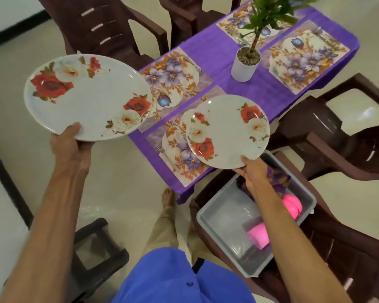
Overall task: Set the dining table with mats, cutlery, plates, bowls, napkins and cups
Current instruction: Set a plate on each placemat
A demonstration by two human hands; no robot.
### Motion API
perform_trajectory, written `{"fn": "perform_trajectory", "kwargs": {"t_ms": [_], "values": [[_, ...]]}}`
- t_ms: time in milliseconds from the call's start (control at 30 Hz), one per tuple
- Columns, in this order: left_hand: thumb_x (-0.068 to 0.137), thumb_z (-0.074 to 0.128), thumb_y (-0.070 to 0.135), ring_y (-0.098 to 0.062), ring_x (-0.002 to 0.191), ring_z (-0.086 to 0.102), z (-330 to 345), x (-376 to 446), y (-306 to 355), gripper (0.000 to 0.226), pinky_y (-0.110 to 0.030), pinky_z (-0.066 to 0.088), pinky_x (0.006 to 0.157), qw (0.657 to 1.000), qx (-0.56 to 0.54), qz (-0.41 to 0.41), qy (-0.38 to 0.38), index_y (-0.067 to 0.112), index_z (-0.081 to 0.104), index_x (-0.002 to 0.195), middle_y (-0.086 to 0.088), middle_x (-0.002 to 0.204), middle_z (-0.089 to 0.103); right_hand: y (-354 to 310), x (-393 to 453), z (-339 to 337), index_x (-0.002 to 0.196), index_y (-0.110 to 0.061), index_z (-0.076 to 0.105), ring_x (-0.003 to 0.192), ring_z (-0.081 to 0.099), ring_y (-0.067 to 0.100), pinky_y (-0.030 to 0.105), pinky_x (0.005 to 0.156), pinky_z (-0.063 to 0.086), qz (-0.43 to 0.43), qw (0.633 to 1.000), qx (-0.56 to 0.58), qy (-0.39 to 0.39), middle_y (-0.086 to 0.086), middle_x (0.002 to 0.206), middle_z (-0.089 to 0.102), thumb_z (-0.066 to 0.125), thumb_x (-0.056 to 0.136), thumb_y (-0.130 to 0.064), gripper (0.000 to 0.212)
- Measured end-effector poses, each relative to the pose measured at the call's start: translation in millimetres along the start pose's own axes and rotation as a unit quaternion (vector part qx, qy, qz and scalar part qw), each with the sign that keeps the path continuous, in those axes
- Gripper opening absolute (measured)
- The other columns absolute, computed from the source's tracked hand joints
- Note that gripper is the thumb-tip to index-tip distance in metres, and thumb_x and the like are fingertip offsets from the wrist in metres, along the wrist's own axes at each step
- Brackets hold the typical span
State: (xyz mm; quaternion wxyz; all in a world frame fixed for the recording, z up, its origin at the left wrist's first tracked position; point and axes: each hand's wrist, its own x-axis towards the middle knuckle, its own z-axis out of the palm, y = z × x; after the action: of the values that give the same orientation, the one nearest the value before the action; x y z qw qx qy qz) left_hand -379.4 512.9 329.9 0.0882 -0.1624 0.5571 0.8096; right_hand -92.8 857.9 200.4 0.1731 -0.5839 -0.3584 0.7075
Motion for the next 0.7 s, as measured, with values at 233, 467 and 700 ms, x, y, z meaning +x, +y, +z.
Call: {"fn": "perform_trajectory", "kwargs": {"t_ms": [233,467,700], "values": [[0.091,0.054,-0.004,-0.025,0.119,0.071,0.2,27.7,9.9,0.057,-0.053,0.061,0.090,1.000,0.019,-0.007,0.008,0.017,0.056,0.144,-0.002,0.132,0.072,51.9,15.7,39.6,0.137,-0.011,0.060,0.116,0.066,0.031,0.058,0.094,0.057,0.072,0.997,-0.036,-0.002,0.009,0.132,0.068,0.064,0.098,0.000,0.040],[0.089,0.054,-0.004,-0.025,0.120,0.070,0.6,51.4,13.7,0.057,-0.056,0.060,0.094,0.999,0.038,-0.013,0.008,0.019,0.059,0.141,-0.001,0.132,0.073,71.0,24.0,51.4,0.140,-0.015,0.059,0.118,0.066,0.030,0.056,0.094,0.058,0.081,0.996,-0.029,-0.002,0.006,0.131,0.069,0.067,0.097,-0.004,0.045],[0.093,0.054,-0.004,-0.023,0.118,0.071,8.6,61.6,15.9,0.053,-0.052,0.061,0.090,0.999,0.030,-0.019,0.011,0.022,0.059,0.138,0.004,0.126,0.075,62.2,38.5,60.5,0.139,-0.014,0.059,0.115,0.066,0.027,0.045,0.082,0.063,0.071,0.997,-0.015,0.008,0.005,0.126,0.069,0.067,0.098,-0.004,0.042]]}}
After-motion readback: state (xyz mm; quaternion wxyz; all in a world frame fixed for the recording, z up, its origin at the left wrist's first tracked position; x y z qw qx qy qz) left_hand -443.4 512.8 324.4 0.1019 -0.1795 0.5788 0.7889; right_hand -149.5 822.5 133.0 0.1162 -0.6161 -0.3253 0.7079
